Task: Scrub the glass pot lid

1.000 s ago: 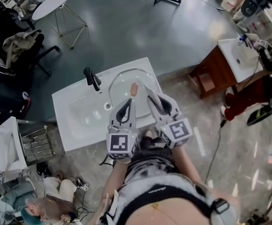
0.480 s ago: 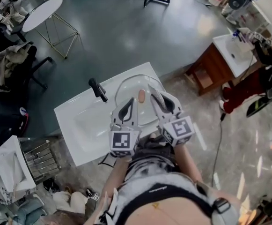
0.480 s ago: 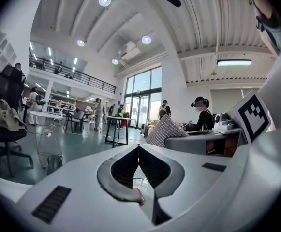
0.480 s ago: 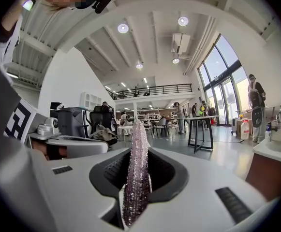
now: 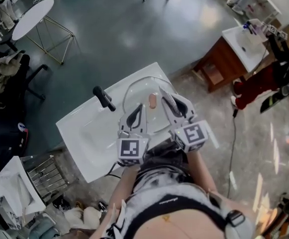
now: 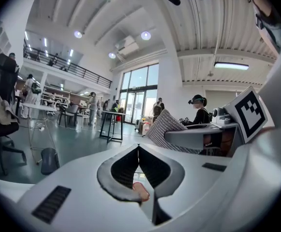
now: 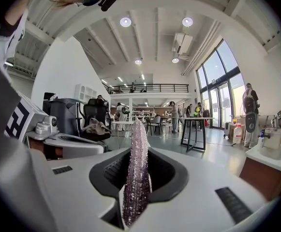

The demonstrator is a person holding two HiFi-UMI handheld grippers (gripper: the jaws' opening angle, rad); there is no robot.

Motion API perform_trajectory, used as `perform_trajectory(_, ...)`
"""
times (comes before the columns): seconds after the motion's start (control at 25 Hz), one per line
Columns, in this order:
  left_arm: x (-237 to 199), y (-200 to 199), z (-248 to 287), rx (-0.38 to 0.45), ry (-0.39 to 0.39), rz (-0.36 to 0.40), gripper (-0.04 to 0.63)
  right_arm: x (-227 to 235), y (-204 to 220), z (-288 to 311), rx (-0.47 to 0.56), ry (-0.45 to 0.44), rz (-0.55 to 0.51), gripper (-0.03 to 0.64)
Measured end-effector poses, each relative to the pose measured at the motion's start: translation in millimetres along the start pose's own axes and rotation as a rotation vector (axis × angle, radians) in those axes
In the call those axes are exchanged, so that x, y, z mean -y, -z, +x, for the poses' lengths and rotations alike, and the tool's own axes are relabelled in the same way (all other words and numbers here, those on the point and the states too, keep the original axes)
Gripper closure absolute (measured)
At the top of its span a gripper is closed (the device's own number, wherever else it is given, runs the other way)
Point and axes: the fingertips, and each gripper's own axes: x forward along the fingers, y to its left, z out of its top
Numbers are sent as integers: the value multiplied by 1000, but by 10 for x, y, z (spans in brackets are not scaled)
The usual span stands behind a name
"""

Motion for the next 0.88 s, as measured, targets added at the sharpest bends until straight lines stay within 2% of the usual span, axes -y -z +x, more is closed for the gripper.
perform_trajectory(0.16, -28, 6, 125, 0, -24, -11, 594, 161, -5, 69, 0, -4, -42, 532)
perform_trajectory(0.56, 39, 69, 447, -56, -105, -11, 594, 374, 74, 244, -49, -121, 0, 532)
perform_trajectory(0.88, 82, 296, 629, -118, -140, -43, 580, 564, 310, 319, -95, -149, -13, 532)
